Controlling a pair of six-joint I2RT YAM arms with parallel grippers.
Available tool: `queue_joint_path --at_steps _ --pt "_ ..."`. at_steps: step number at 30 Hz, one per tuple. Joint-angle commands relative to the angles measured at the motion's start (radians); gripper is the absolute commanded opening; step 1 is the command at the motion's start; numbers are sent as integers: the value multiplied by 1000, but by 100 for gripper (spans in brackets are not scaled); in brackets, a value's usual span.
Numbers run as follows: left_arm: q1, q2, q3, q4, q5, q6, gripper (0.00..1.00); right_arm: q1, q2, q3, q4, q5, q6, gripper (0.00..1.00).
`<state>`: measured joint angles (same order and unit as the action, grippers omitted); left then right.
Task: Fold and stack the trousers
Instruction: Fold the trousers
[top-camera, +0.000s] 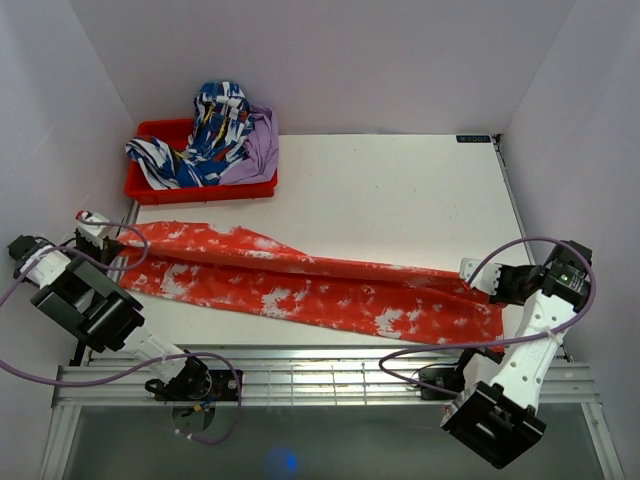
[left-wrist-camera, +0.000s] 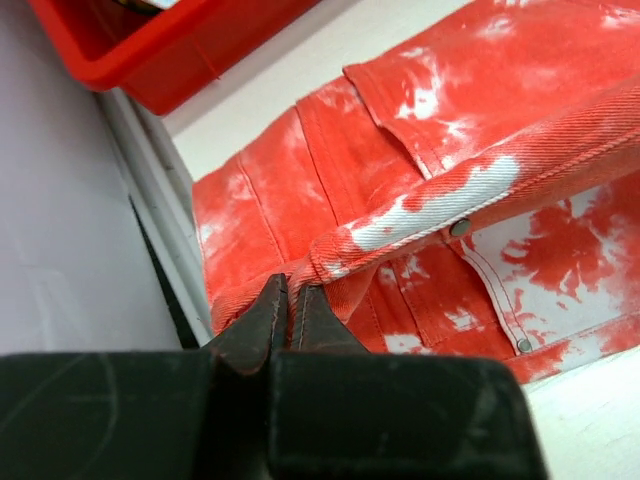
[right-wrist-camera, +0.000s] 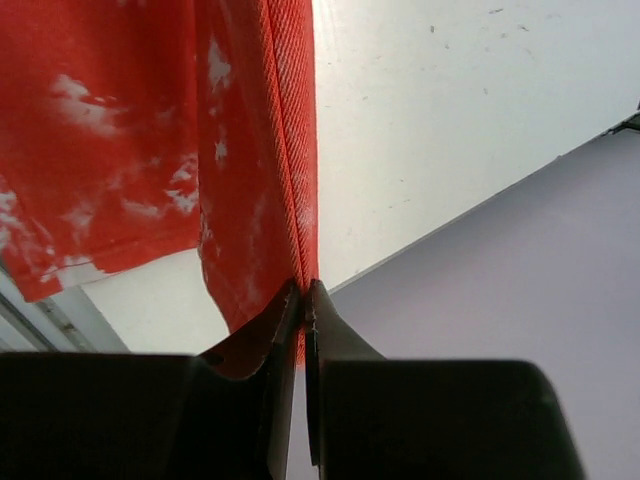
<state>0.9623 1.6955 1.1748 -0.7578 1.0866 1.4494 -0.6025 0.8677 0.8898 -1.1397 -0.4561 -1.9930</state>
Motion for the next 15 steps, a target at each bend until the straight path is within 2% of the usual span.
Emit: queue_joint_path --at_steps 1,4,6,11,15 --pt "94 9 75 -32 35 103 0 -29 -77 -63 -43 106 -216 8" --pt "128 32 30 -98 -26 268 0 -31 -136 -188 -48 171 -269 8" --pt "141 35 -18 -91 -82 324 0 -31 -168 -265 -23 200 -296 8" --pt "142 29 -212 -20 -188 436 0 -31 -289 -493 52 255 -397 8" --pt "142 43 -297 58 -266 497 0 -31 -305 -560 109 283 -403 8"
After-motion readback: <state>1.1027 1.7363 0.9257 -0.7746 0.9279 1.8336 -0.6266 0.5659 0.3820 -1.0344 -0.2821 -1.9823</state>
